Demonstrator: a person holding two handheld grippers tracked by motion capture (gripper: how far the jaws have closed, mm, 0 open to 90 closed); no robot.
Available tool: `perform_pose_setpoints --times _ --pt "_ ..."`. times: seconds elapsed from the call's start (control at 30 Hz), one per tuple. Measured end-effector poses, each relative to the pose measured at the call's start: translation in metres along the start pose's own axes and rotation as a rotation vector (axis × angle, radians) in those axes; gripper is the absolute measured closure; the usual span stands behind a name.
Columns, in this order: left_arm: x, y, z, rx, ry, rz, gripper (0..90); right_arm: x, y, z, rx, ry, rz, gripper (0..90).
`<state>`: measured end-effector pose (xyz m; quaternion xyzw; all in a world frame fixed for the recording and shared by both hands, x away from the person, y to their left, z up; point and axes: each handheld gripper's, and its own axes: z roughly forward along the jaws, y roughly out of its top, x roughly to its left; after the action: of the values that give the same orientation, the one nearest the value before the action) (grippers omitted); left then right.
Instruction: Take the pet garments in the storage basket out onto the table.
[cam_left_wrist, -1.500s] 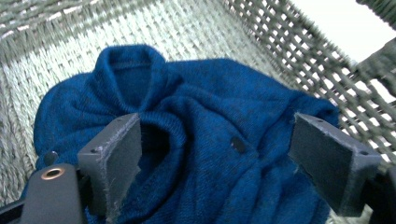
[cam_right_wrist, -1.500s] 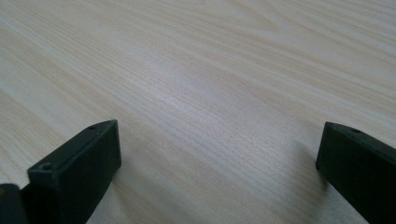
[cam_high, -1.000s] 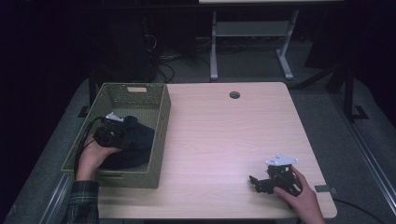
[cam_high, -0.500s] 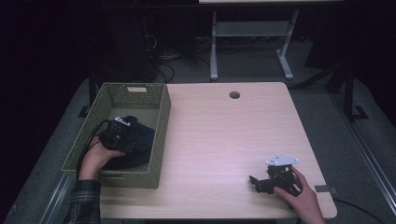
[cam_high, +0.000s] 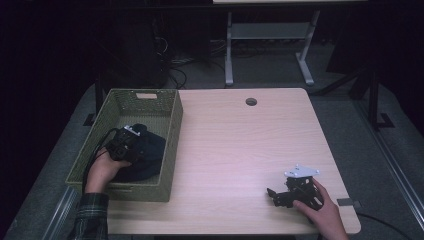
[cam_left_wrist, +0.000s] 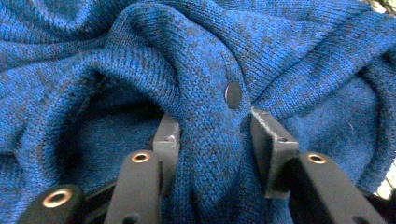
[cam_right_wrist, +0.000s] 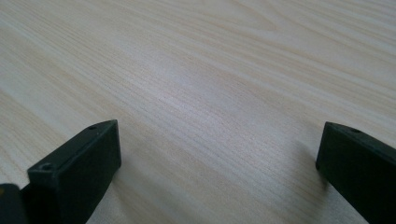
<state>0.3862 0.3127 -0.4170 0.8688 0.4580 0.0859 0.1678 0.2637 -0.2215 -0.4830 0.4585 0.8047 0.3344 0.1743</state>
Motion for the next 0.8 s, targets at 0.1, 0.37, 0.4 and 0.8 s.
perform_pose_setpoints --times 0.1,0.37,0.4,0.8 --pt "0.002 0.000 -0.005 -0.042 -0.017 -0.015 61.3 0.000 0.000 0.000 0.000 0.000 0.000 0.0" --pt "0.005 0.000 -0.025 -0.153 -0.033 -0.042 63.1 0.000 0.000 0.000 0.000 0.000 0.000 0.0" --pt "0.005 0.000 -0.028 -0.172 -0.034 -0.041 63.0 0.000 0.000 0.000 0.000 0.000 0.000 0.0" --pt "0.006 -0.002 -0.058 -0.351 -0.076 -0.085 64.7 0.000 0.000 0.000 0.000 0.000 0.000 0.0"
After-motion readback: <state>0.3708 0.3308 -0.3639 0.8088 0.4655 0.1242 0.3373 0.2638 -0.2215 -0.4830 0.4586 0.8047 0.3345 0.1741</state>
